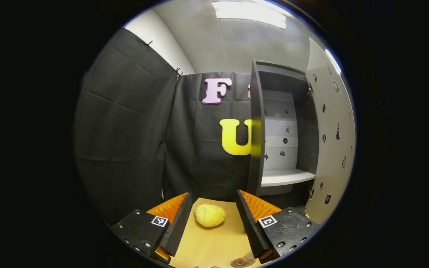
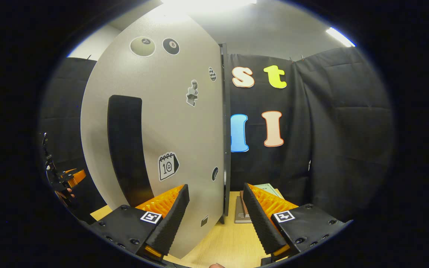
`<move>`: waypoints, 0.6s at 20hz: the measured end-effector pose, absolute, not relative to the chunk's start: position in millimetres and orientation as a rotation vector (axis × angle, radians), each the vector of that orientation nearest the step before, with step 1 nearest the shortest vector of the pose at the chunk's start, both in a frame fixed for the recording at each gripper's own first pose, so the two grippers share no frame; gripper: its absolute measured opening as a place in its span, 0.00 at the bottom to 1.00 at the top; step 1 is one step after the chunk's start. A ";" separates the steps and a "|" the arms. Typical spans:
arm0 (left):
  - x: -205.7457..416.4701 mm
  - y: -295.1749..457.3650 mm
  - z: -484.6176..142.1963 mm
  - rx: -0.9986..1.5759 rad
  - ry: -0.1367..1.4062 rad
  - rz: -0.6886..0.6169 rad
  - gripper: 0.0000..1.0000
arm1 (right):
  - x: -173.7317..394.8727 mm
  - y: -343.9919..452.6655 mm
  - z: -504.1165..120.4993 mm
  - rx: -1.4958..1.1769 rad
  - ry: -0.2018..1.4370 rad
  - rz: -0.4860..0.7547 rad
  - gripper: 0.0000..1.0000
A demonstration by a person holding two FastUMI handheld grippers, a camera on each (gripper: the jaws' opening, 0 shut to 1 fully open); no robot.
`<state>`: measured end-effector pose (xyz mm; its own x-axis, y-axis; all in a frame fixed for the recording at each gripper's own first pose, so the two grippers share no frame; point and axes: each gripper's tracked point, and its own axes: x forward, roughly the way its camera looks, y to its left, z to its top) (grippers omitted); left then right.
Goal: Open the cabinet door with the right hand, grasp the bottle in the cabinet with the left hand and place it on the coaster, then close the cabinet door with the right hand.
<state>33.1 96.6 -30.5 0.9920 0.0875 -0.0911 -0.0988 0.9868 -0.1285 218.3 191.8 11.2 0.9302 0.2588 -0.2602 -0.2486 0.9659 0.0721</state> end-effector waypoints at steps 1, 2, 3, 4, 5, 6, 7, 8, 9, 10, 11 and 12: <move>36.1 102.5 -33.6 -0.135 0.089 0.097 0.70 | 218.9 197.9 10.0 0.040 0.273 0.268 0.93; 36.7 109.0 -37.5 -0.137 0.091 0.099 0.70 | 219.0 203.5 10.2 0.044 0.272 0.274 0.93; 36.2 113.9 -38.9 -0.137 0.092 0.100 0.70 | 220.3 209.8 10.1 0.045 0.272 0.281 0.93; 36.9 117.5 -38.7 -0.137 0.094 0.101 0.70 | 221.2 216.5 10.7 0.044 0.270 0.288 0.93; 37.4 121.2 -38.6 -0.138 0.092 0.101 0.70 | 222.7 223.2 9.9 0.043 0.270 0.296 0.93; 36.7 124.7 -38.0 -0.141 0.089 0.100 0.70 | 224.6 229.9 10.1 0.042 0.268 0.304 0.93; 35.9 128.1 -37.3 -0.142 0.086 0.101 0.70 | 225.8 237.5 10.0 0.041 0.267 0.312 0.93; 34.3 131.6 -38.3 -0.144 0.086 0.102 0.70 | 227.3 244.4 10.6 0.041 0.266 0.321 0.93; 32.8 134.7 -39.7 -0.148 0.088 0.103 0.70 | 229.1 252.7 9.6 0.041 0.264 0.331 0.93; 30.9 137.6 -40.9 -0.152 0.089 0.104 0.70 | 231.1 260.4 9.9 0.043 0.263 0.342 0.93; 29.1 138.7 -41.7 -0.155 0.092 0.104 0.70 | 233.5 269.4 8.7 0.046 0.262 0.354 0.93; 27.4 140.8 -44.5 -0.157 0.095 0.103 0.70 | 235.8 278.0 8.2 0.049 0.262 0.366 0.93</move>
<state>27.4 140.8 -44.5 0.9902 0.0944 -0.1027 -0.1093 0.9824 -0.1513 235.8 278.0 8.2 0.9002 0.3603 -0.2445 -0.3477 0.9328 0.0945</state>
